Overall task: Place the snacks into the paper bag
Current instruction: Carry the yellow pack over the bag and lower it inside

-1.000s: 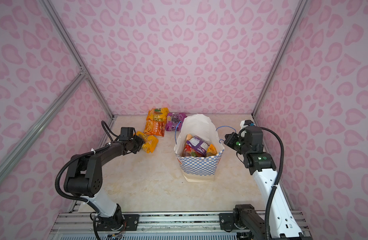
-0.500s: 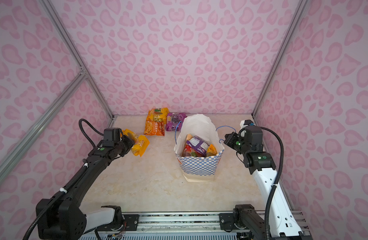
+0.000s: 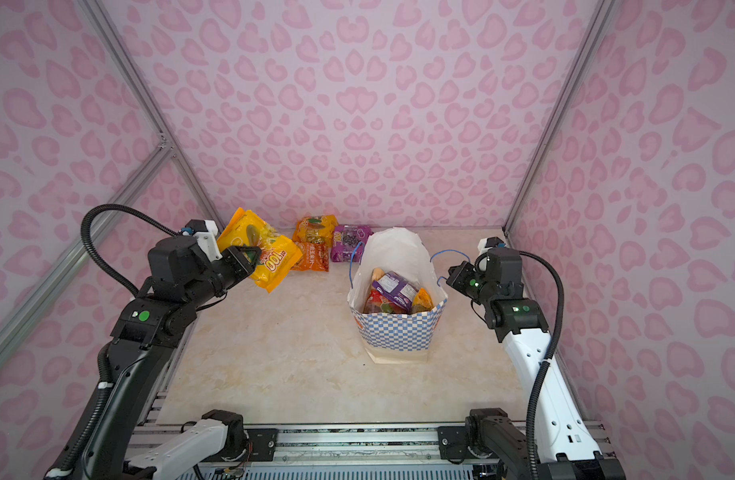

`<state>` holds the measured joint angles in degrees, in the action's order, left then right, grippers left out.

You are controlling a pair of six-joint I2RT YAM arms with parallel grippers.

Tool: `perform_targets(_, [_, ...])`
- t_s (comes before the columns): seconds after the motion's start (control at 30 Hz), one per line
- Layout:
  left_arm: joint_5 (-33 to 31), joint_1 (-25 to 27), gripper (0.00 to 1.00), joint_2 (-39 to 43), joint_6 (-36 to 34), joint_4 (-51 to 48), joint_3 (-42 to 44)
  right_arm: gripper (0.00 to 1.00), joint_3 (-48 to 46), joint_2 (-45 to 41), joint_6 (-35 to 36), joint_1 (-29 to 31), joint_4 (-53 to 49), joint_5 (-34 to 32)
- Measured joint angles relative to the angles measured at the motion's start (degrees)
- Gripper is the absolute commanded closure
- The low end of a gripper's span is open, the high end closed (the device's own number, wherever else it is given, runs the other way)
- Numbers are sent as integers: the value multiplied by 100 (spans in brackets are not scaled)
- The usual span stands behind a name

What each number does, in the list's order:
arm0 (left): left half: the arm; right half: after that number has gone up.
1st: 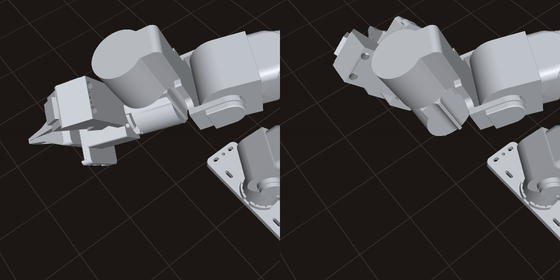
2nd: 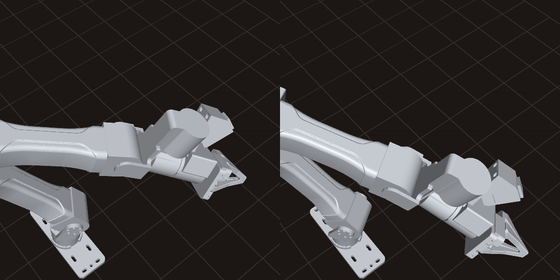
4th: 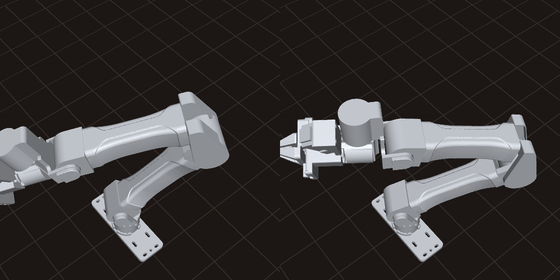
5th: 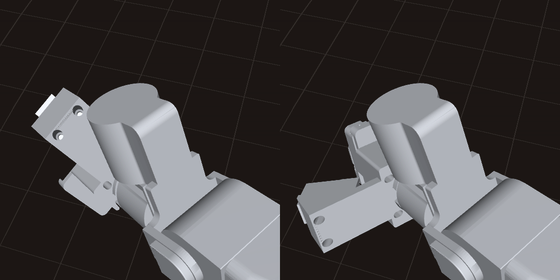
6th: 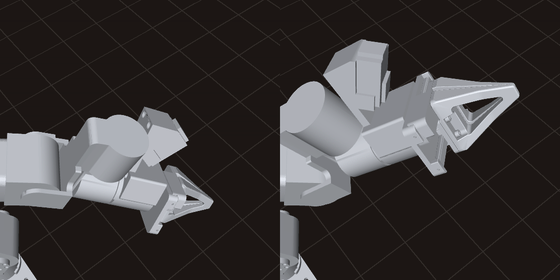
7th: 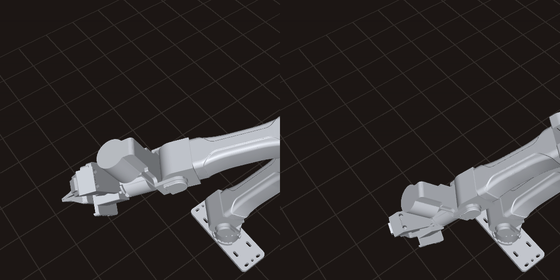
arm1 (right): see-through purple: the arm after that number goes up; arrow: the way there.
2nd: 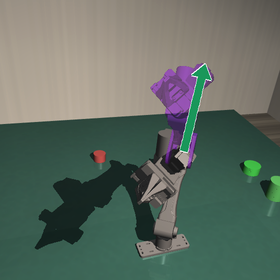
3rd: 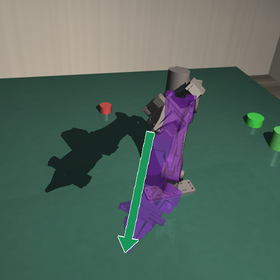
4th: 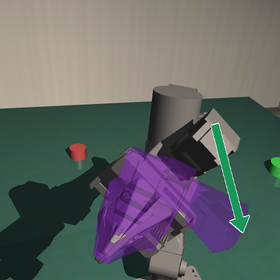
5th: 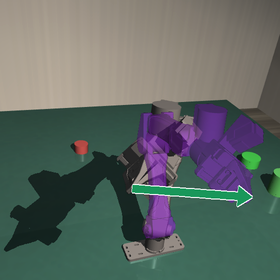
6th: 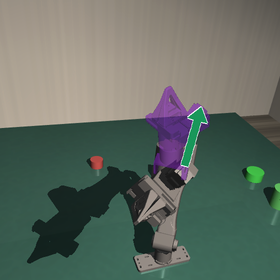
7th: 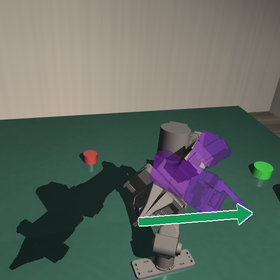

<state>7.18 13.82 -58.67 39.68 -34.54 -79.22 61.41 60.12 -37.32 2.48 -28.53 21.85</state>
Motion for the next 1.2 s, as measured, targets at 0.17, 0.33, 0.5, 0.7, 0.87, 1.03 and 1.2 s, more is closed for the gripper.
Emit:
perform_targets(0.17, [157,752,92,111,-284,96,-538,100,35,31,4,0,-9,-2])
perform_targets(0.33, [286,1875,92,-354,-498,251,-1078,100,116,9,28,0,-37,-70])
perform_targets(0.5, [92,3108,92,-1252,-809,275,-1893,100,138,-79,39,2,-70,-85])
perform_targets(0.7, [-306,4295,93,-2739,-1248,9,-3410,100,138,-219,61,2,-153,-133])
perform_targets(0.87, [-1029,4629,93,-4177,-1467,-903,-5069,100,162,-315,107,2,-269,-201])
perform_targets(1.03, [-1766,4634,93,-5191,-1585,-1746,-6006,100,179,-389,142,0,-304,-229])
perform_targets(1.2, [-2260,4592,92,-5663,-1633,-2194,-6148,100,181,-444,155,0,-308,-232])
